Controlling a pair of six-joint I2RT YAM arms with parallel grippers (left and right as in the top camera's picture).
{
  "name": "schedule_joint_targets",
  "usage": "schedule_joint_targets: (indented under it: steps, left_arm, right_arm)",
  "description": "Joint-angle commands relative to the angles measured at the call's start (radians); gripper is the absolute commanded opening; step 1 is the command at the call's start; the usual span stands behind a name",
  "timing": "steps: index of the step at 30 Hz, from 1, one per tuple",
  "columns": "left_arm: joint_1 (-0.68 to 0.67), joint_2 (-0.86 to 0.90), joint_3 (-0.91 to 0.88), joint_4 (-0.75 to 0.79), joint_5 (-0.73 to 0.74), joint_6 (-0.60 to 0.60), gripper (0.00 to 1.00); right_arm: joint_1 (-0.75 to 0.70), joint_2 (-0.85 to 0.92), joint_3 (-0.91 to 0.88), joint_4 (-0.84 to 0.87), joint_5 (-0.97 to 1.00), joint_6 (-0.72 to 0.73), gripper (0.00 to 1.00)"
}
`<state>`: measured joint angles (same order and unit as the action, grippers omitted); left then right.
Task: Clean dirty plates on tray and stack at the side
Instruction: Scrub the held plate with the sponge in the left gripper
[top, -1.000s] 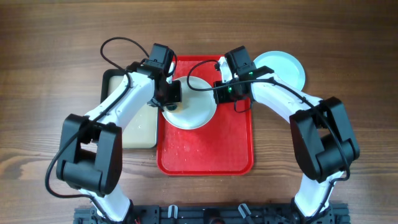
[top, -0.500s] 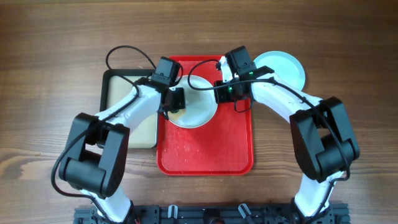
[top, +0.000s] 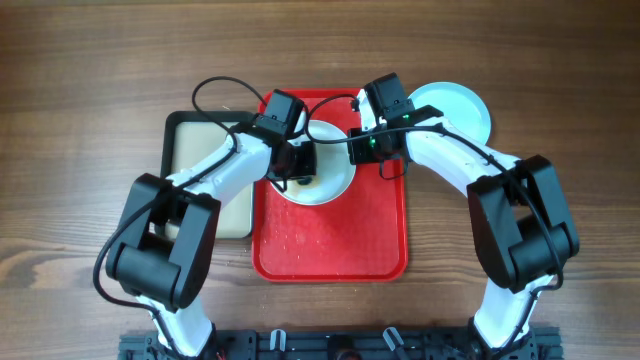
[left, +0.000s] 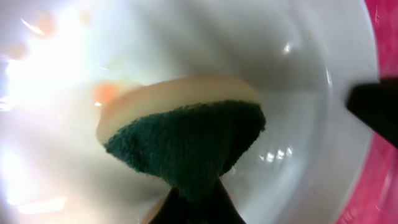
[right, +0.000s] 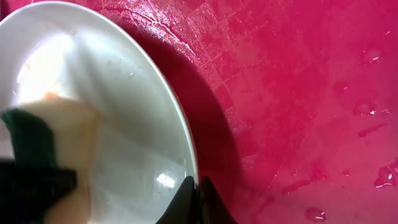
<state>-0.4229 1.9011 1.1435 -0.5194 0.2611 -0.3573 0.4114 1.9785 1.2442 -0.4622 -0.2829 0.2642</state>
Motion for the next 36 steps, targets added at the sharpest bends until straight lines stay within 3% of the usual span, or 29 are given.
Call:
schedule_joint_targets:
  steps: [1, 9, 12, 24, 27, 31, 33, 36]
  left_arm:
    - [-0.022, -0.014, 0.089, -0.074, 0.023, 0.013, 0.04]
    - [-0.022, -0.074, 0.166, -0.159, -0.321, 0.093, 0.04]
    - [-0.022, -0.052, 0.165, -0.148, -0.334, 0.146, 0.04]
    - [-0.018, 0.114, 0.166, -0.12, -0.342, 0.171, 0.04]
    - [-0.018, 0.139, 0.166, -0.141, -0.245, 0.172, 0.05]
    - [-0.016, 0.138, 0.172, -0.175, 0.096, 0.25, 0.04]
    - [-0.01, 0.088, 0.208, -0.201, 0.154, 0.25, 0.04]
    - [-0.01, 0.024, 0.249, -0.233, 0.105, 0.249, 0.04]
  right_arm:
    - [0.018, 0.025, 0.01, 0.005, -0.055, 0.008, 0.04]
    - [0.018, 0.025, 0.01, 0.005, -0.055, 0.008, 0.04]
    - [0.018, 0.025, 0.01, 0.005, -0.055, 0.008, 0.04]
    - [0.018, 0.025, 0.01, 0.005, -0.055, 0.008, 0.04]
    - [0.018, 0.024, 0.01, 0.005, -0.055, 0.008, 0.04]
    - [0.018, 0.025, 0.01, 0.005, -0.055, 0.008, 0.04]
    - [0.018, 0.025, 0.01, 0.005, -0.055, 0.008, 0.04]
    - [0.018, 0.025, 0.01, 0.005, -0.055, 0.008, 0.04]
